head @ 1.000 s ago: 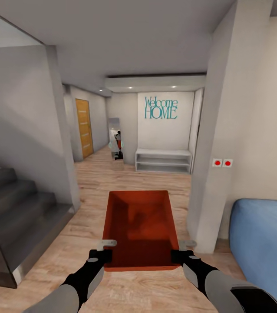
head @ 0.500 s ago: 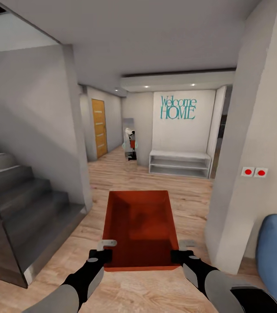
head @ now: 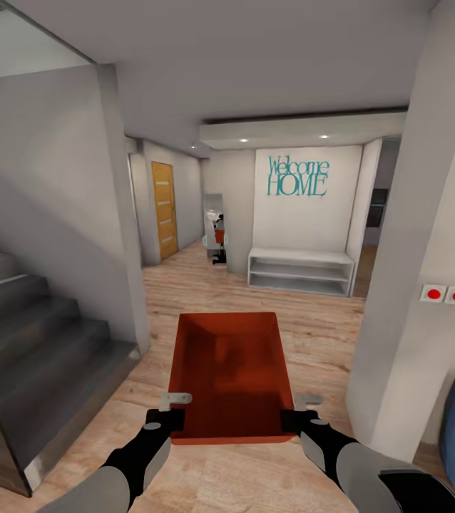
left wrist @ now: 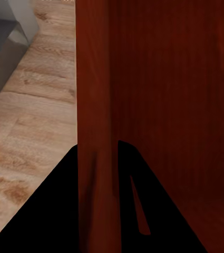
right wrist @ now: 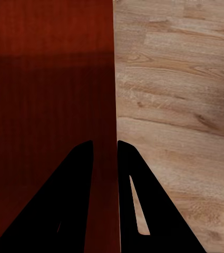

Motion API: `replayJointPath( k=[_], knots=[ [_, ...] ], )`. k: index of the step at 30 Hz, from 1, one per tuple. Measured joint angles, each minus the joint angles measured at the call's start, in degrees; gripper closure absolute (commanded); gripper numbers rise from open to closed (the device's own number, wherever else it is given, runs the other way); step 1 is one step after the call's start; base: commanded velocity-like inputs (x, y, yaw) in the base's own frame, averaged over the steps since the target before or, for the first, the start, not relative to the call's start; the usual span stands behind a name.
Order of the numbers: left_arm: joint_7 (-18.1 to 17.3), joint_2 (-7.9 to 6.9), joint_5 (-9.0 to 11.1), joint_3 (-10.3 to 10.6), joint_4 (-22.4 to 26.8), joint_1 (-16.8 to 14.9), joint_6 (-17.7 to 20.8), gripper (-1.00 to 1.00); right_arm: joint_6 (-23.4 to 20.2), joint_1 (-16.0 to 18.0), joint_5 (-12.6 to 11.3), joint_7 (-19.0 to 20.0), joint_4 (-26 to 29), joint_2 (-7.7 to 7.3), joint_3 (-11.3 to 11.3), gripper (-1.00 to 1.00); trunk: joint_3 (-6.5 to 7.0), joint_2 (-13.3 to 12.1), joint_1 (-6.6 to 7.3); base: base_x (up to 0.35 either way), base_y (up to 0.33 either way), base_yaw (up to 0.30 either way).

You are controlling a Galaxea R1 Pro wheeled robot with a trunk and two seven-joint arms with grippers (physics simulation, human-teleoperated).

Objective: Move the two storage containers from the living room to the garage. In the garage, place one container on the floor and stack the other container on top of it (either order is fine).

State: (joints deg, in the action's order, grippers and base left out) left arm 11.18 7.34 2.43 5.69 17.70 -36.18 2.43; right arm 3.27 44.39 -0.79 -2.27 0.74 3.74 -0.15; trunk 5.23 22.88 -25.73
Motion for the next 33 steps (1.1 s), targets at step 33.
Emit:
replayJointPath(
  k=[33],
  knots=[
    [0.01, 0.0, 0.06, 0.02, -0.02, 0.0, 0.01, 1.0, -0.08, 0.0, -0.03, -0.01, 0.02, 0.0, 0.05, 1.0, 0.0, 0.0, 0.0, 0.322, 0.0, 0.0]
  ],
)
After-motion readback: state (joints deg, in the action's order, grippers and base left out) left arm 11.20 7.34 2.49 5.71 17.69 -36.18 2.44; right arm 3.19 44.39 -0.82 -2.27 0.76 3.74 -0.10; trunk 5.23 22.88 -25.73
